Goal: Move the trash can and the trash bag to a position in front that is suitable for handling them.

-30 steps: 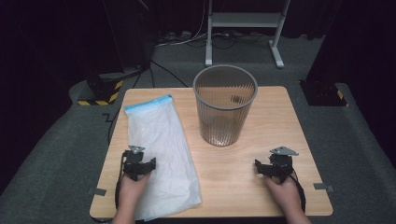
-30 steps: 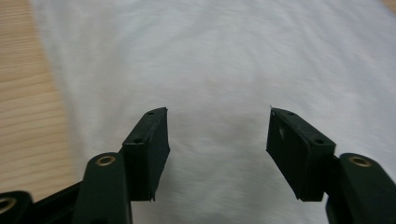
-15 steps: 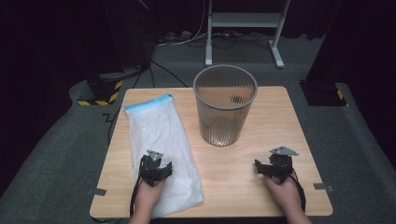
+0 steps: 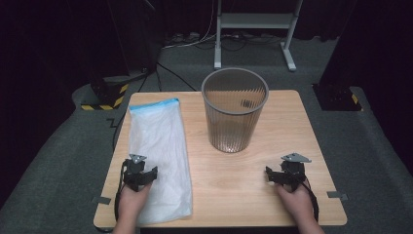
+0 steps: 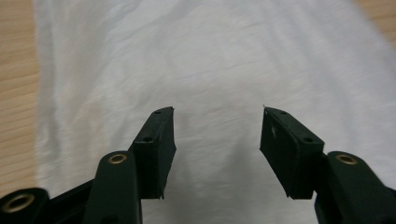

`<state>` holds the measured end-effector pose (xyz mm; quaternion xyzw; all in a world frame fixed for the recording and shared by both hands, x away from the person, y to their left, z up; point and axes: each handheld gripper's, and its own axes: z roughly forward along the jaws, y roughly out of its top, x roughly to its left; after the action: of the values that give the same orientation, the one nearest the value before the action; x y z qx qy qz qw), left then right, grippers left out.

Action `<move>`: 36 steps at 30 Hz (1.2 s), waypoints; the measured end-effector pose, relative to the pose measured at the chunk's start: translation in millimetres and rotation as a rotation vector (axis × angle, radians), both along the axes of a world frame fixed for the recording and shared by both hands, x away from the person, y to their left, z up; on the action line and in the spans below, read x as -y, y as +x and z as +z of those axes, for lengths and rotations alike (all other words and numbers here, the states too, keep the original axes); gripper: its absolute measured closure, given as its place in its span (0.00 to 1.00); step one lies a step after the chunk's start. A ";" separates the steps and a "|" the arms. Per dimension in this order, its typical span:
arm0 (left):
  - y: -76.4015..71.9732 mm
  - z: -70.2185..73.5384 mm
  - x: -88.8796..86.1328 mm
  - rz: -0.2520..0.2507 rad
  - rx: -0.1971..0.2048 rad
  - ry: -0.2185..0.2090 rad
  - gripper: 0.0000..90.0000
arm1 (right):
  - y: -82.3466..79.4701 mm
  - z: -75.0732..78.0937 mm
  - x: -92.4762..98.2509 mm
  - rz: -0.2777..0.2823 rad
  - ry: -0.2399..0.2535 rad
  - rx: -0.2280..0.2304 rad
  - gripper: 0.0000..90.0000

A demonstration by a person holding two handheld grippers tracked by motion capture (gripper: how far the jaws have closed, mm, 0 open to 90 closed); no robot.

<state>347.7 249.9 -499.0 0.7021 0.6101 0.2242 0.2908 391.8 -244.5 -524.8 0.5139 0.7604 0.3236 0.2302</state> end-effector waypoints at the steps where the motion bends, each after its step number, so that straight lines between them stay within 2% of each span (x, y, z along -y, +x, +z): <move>1: -1.3 1.5 8.0 -0.010 0.009 -0.013 0.50 | 0.0 0.0 0.0 0.000 0.000 0.000 0.15; 3: -2.7 1.5 25.8 -0.022 0.023 -0.044 0.49 | 0.2 -0.2 -0.4 -0.001 0.002 0.002 0.15; 4: -2.1 -0.2 35.6 -0.030 0.026 -0.035 0.47 | 0.2 -0.2 -0.3 0.000 0.001 0.002 0.15; 5: -1.1 -3.2 44.5 -0.029 0.038 -0.009 0.47 | 0.2 -0.2 -0.3 0.000 0.001 0.002 0.15; 6: 2.1 -11.0 53.9 -0.008 0.039 -0.006 0.47 | 0.2 -0.2 -0.4 -0.001 0.003 0.002 0.15; 9: 5.0 -18.0 58.3 0.007 0.034 0.006 0.46 | 0.1 -0.1 -0.5 -0.001 0.002 0.002 0.16; 11: 5.7 -22.4 61.2 0.003 0.056 0.032 0.46 | 0.0 0.0 -0.5 0.000 0.002 0.002 0.16; 13: 5.7 -22.7 61.4 -0.007 0.058 0.026 0.46 | 0.1 0.0 -0.5 0.000 0.002 0.002 0.16; 16: 3.8 -24.7 61.3 -0.060 0.085 0.029 0.49 | 0.0 0.0 -0.4 0.003 0.001 0.003 0.16; 21: 3.4 -24.7 44.3 -0.133 0.083 0.026 0.49 | 0.0 -0.1 -0.6 0.002 0.002 0.003 0.16; 24: 3.3 -22.0 27.5 -0.125 0.054 0.030 0.48 | 0.1 -0.1 -0.5 0.003 0.002 0.002 0.16; 26: 0.6 -17.5 20.4 -0.112 0.054 0.030 0.47 | -0.5 0.3 -0.6 0.013 0.006 0.004 0.22; 27: -2.9 -12.2 18.5 -0.105 0.077 0.019 0.47 | -1.6 0.8 -0.1 0.030 0.007 0.015 0.32; 28: -5.2 -8.3 18.0 -0.104 0.103 0.020 0.46 | -3.5 1.4 -0.2 0.041 0.010 0.029 0.37; 30: -11.0 3.5 19.8 -0.104 0.166 0.006 0.45 | -5.2 3.2 -1.3 0.048 0.013 0.050 0.37; 31: -13.7 11.6 21.8 -0.107 0.207 0.008 0.44 | -6.2 6.1 -1.9 0.052 0.032 0.061 0.38; 33: -17.1 25.5 27.7 -0.107 0.282 -0.006 0.44 | -10.8 19.4 -4.6 0.064 0.072 0.128 0.41; 34: -17.6 31.3 30.7 -0.106 0.312 -0.012 0.42 | -14.1 35.2 -6.3 0.076 0.110 0.197 0.41; 35: -17.7 39.6 35.2 -0.108 0.349 -0.022 0.42 | -14.1 35.2 -6.3 0.076 0.110 0.197 0.41; 36: -16.3 50.4 42.3 -0.112 0.401 -0.033 0.41 | -14.8 45.9 -7.0 0.081 0.136 0.232 0.41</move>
<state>331.4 207.6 -448.6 0.6715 0.5034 0.3331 0.4299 377.0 -237.5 -478.9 0.4565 0.7250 0.4406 0.2681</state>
